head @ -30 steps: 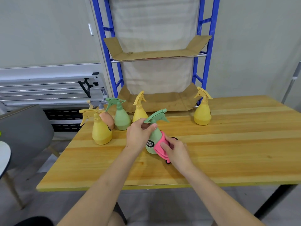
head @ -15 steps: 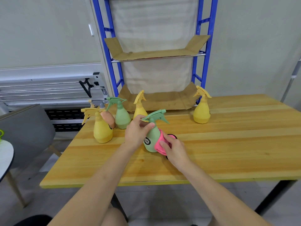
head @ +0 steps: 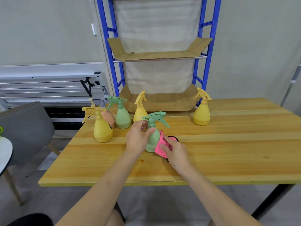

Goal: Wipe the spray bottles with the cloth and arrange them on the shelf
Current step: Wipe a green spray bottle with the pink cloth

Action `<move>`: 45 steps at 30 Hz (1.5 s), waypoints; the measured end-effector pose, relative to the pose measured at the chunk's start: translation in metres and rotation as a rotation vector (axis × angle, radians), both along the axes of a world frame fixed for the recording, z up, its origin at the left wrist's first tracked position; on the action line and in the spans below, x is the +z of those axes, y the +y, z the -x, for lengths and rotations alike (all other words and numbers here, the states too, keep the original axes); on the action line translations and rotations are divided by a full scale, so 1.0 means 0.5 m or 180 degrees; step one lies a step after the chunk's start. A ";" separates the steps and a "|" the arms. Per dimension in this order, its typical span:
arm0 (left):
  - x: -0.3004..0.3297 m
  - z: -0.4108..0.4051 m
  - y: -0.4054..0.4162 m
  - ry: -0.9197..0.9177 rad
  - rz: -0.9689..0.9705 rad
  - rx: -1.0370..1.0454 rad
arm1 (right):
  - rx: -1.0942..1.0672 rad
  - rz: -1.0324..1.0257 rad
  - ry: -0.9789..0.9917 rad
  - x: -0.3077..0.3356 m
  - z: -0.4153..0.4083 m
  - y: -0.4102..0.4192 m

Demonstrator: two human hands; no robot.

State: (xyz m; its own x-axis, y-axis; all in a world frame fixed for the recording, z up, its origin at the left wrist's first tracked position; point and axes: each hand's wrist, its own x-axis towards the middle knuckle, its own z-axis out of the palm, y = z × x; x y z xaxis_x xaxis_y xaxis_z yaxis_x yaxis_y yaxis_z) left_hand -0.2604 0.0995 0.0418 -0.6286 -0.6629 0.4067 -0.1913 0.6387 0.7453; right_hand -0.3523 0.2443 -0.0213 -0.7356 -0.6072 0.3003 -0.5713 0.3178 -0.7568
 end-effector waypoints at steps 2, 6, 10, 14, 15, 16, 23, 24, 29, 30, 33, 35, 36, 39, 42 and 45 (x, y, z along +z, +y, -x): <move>0.002 0.002 -0.006 -0.0098 0.0153 -0.0060 | -0.0095 0.0318 -0.0164 0.001 -0.009 -0.002; 0.007 0.008 -0.017 -0.0321 0.0251 -0.0374 | -0.0017 0.0930 -0.0485 0.023 -0.016 -0.021; 0.005 0.009 -0.023 -0.0331 0.0227 -0.0576 | 0.0078 0.0912 -0.0505 0.046 -0.009 -0.031; 0.004 0.008 -0.019 -0.0242 0.0103 -0.0567 | 0.0144 0.0518 -0.0548 0.045 0.012 -0.018; 0.002 0.007 -0.016 -0.0205 0.0054 -0.0552 | 0.0177 0.0468 -0.0597 0.042 0.018 -0.012; 0.000 0.007 -0.014 -0.0157 0.0031 -0.0534 | 0.0228 0.0455 -0.0698 0.039 0.023 -0.006; -0.018 0.004 -0.002 0.0124 -0.0154 -0.0497 | 0.0120 0.0062 -0.0261 0.023 0.024 0.025; -0.018 0.003 -0.001 0.0139 -0.0171 -0.0522 | 0.0150 0.0128 -0.0293 0.025 0.018 0.023; -0.022 0.004 0.000 0.0127 -0.0235 -0.0713 | 0.0436 0.0566 -0.0378 0.063 0.017 0.001; -0.025 0.006 -0.001 0.0134 -0.0156 -0.0687 | 0.0423 0.0506 -0.0319 0.072 0.017 -0.003; -0.036 0.009 -0.006 0.0151 0.0008 -0.0541 | 0.0473 0.0389 -0.0274 0.078 0.017 -0.007; -0.039 0.007 -0.001 0.0192 0.0000 -0.0526 | 0.0527 0.0358 -0.0318 0.072 0.020 0.001; -0.039 0.005 0.002 0.0214 0.0012 -0.0514 | 0.0549 0.0346 -0.0381 0.065 0.025 0.006; -0.044 -0.002 0.011 0.0281 -0.0112 -0.0447 | 0.0532 0.0243 -0.0499 0.046 0.040 0.019; -0.055 -0.008 0.019 0.0393 -0.0427 -0.0397 | 0.0463 0.0007 -0.0313 0.026 0.041 0.031; -0.065 -0.009 0.019 0.0454 -0.0447 -0.0452 | 0.0399 0.0062 -0.0187 0.016 0.031 0.032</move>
State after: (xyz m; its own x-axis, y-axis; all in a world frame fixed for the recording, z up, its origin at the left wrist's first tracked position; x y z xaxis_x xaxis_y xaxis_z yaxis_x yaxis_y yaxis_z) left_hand -0.2556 0.1089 0.0091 -0.6623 -0.6283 0.4081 0.0065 0.5398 0.8417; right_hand -0.3677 0.2606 -0.0132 -0.6709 -0.6900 0.2716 -0.5602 0.2316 -0.7954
